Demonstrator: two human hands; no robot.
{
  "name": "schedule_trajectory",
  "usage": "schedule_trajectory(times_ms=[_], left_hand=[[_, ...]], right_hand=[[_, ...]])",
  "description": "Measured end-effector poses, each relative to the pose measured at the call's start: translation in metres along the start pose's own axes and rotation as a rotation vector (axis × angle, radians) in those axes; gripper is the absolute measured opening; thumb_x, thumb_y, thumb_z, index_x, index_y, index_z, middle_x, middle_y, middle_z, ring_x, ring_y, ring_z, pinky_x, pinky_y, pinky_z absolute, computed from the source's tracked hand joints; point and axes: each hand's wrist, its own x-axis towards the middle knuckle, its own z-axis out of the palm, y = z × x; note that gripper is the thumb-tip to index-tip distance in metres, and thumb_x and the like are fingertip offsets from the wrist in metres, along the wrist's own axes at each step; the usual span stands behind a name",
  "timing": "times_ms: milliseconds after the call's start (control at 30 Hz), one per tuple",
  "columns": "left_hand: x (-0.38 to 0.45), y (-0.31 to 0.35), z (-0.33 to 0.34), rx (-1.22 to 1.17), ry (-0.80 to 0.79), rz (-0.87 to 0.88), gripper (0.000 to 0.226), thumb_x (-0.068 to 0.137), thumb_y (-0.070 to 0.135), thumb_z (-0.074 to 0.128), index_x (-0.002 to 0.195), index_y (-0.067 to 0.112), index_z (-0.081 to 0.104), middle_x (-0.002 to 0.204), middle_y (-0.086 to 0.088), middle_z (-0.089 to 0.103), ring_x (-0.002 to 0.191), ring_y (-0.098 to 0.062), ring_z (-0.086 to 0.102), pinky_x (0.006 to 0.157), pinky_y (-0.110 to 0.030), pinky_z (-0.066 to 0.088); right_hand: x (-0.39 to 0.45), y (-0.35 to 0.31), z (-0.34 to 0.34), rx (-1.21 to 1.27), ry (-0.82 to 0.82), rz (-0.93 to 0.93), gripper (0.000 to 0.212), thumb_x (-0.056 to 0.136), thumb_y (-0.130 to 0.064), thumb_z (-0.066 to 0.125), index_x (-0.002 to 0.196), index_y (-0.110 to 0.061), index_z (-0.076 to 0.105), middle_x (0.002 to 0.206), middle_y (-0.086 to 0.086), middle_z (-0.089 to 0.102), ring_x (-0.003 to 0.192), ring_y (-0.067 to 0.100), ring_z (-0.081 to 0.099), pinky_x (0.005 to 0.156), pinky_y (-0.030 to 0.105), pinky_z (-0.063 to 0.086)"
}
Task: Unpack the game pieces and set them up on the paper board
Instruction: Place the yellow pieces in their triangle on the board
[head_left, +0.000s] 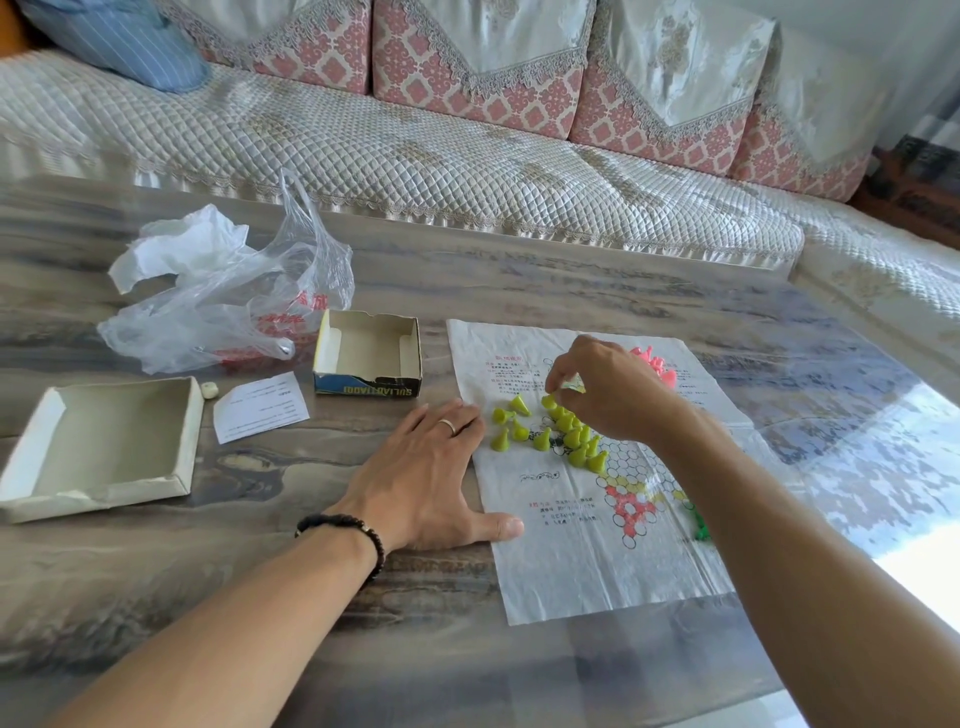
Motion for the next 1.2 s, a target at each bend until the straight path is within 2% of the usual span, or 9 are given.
schedule_trajectory(times_ms=[167,367,467,567,667,800,933,1100,1200], left_hand=[[0.0,0.0,0.0,-0.002,0.006,-0.01,0.113,0.064,0.087,0.047,0.15,0.018,0.02,0.159,0.002,0.013,0.145,-0.011,0.004,0.119,-0.033,-0.002],[0.0,0.001,-0.001,-0.014,0.001,-0.015,0.113,0.065,0.086,0.049,0.15,0.018,0.019,0.16,0.003,0.012,0.146,-0.01,0.002,0.119,-0.033,-0.003],[-0.001,0.001,0.0,-0.015,0.012,-0.012,0.113,0.065,0.085,0.049,0.15,0.018,0.02,0.159,0.003,0.013,0.146,-0.011,0.003,0.119,-0.032,-0.003],[-0.001,0.001,0.0,-0.008,0.014,-0.001,0.111,0.065,0.086,0.048,0.149,0.018,0.02,0.159,0.003,0.013,0.145,-0.012,0.004,0.119,-0.031,-0.003],[-0.001,0.0,-0.001,-0.005,0.016,0.007,0.11,0.065,0.086,0.047,0.148,0.018,0.022,0.159,0.003,0.013,0.145,-0.012,0.005,0.119,-0.031,-0.002],[-0.002,0.001,-0.001,0.002,0.009,0.0,0.112,0.065,0.086,0.048,0.149,0.018,0.018,0.159,0.002,0.013,0.145,-0.012,0.004,0.119,-0.033,-0.001],[-0.001,0.001,-0.001,0.0,-0.013,-0.014,0.115,0.065,0.086,0.048,0.151,0.017,0.014,0.16,0.002,0.008,0.146,-0.011,0.0,0.12,-0.035,-0.002],[0.0,0.0,0.0,0.008,-0.007,0.001,0.112,0.065,0.086,0.048,0.149,0.018,0.018,0.159,0.003,0.011,0.145,-0.011,0.002,0.119,-0.034,-0.002],[-0.001,0.0,0.001,0.002,-0.004,0.008,0.111,0.064,0.086,0.047,0.148,0.018,0.02,0.159,0.005,0.011,0.145,-0.01,0.003,0.12,-0.035,0.0]], right_hand=[[0.001,0.003,0.009,-0.059,-0.043,-0.022,0.014,0.089,-0.023,0.065,0.1,-0.03,0.069,0.118,-0.004,0.053,0.114,0.017,0.043,0.099,0.038,0.038],[0.0,0.004,0.016,-0.063,-0.077,-0.002,0.016,0.087,-0.025,0.065,0.101,-0.031,0.069,0.122,-0.005,0.054,0.115,0.018,0.04,0.099,0.037,0.035],[0.001,0.002,0.014,-0.041,-0.054,0.034,0.019,0.087,-0.029,0.065,0.105,-0.032,0.067,0.124,-0.006,0.054,0.12,0.018,0.039,0.108,0.049,0.025],[0.006,-0.003,0.01,0.019,0.031,0.049,0.023,0.089,-0.03,0.062,0.112,-0.03,0.066,0.117,-0.008,0.06,0.118,0.018,0.043,0.101,0.046,0.03],[0.013,-0.009,0.011,0.046,0.052,0.038,0.019,0.089,-0.03,0.063,0.108,-0.028,0.068,0.102,-0.012,0.068,0.108,0.016,0.051,0.093,0.042,0.035],[0.02,-0.018,0.019,0.015,-0.007,0.056,0.019,0.086,-0.029,0.064,0.105,-0.027,0.068,0.095,-0.013,0.067,0.106,0.014,0.052,0.084,0.036,0.024],[0.024,-0.021,0.023,-0.012,-0.045,0.066,0.016,0.086,-0.028,0.063,0.1,-0.03,0.068,0.086,-0.018,0.057,0.106,0.014,0.051,0.084,0.038,0.024],[0.025,-0.019,0.019,0.052,0.008,0.095,0.014,0.088,-0.026,0.058,0.1,-0.026,0.065,0.096,-0.011,0.068,0.106,0.017,0.053,0.083,0.036,0.023],[0.021,-0.015,0.009,0.139,0.085,0.13,0.015,0.087,-0.025,0.058,0.101,-0.023,0.064,0.091,-0.007,0.07,0.097,0.02,0.06,0.094,0.038,0.033]])
